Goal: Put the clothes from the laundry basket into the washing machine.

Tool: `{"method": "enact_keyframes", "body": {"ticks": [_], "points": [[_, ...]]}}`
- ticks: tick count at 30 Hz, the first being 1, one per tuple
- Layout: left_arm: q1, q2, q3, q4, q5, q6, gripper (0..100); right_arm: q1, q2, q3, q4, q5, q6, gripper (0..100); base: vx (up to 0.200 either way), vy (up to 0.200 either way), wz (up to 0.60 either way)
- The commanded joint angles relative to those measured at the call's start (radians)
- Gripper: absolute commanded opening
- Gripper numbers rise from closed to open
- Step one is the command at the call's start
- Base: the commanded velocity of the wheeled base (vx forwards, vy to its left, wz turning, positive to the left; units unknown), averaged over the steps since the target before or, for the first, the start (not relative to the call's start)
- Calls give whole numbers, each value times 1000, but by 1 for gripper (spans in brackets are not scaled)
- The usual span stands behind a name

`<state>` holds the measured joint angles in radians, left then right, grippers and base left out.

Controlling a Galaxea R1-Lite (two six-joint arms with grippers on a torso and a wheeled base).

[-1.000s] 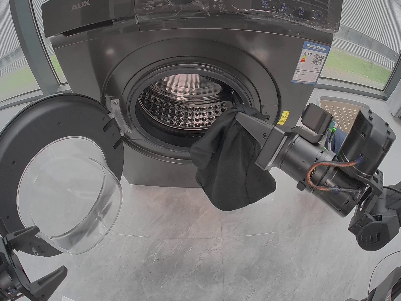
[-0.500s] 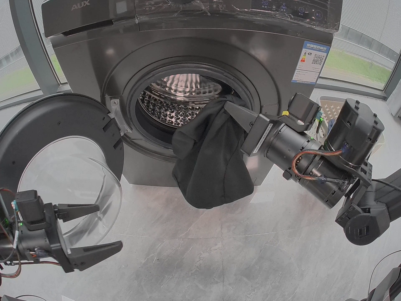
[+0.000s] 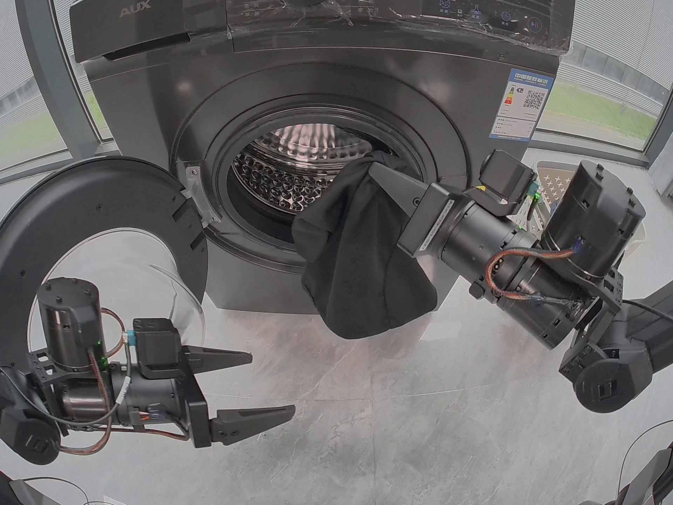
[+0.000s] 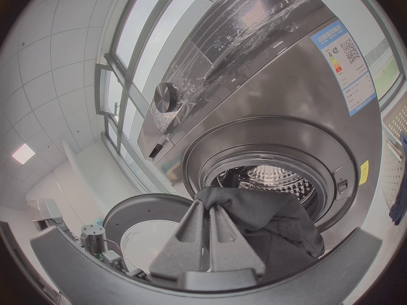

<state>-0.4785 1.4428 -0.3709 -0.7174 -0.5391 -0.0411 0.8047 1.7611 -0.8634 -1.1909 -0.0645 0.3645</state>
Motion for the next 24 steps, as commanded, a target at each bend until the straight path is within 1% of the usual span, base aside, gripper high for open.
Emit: {"method": "enact_keyframes", "body": {"ticks": [1, 4, 7, 11, 15, 17, 22, 24], "points": [[-20, 160, -19, -51, 10, -6, 100, 25, 6, -5, -10, 2, 1, 0, 0, 0, 0], [-18, 242, -28, -131, 10, -6, 100, 56, 15, -8, -10, -3, 2, 0, 0, 0, 0], [-22, 289, -31, -201, 11, -10, 100, 65, 20, -8, -12, -9, 1, 0, 0, 0, 0], [-17, 329, -34, -241, 11, -19, 100, 71, 20, 4, -29, -14, -1, 0, 0, 0, 0], [-12, 357, -46, -243, 11, -23, 100, 71, 11, 12, -32, -14, -7, 0, 0, 0, 0], [-11, 387, -60, -243, 11, -48, 100, 79, 6, 11, -33, -14, -7, 0, 0, 0, 0], [-12, 453, -115, -272, 13, -68, 100, 87, 8, 4, -38, -14, -7, 0, 0, 0, 0], [-11, 476, -148, -286, 18, -88, 100, 88, 8, 9, -38, -14, -7, 0, 0, 0, 0]]}}
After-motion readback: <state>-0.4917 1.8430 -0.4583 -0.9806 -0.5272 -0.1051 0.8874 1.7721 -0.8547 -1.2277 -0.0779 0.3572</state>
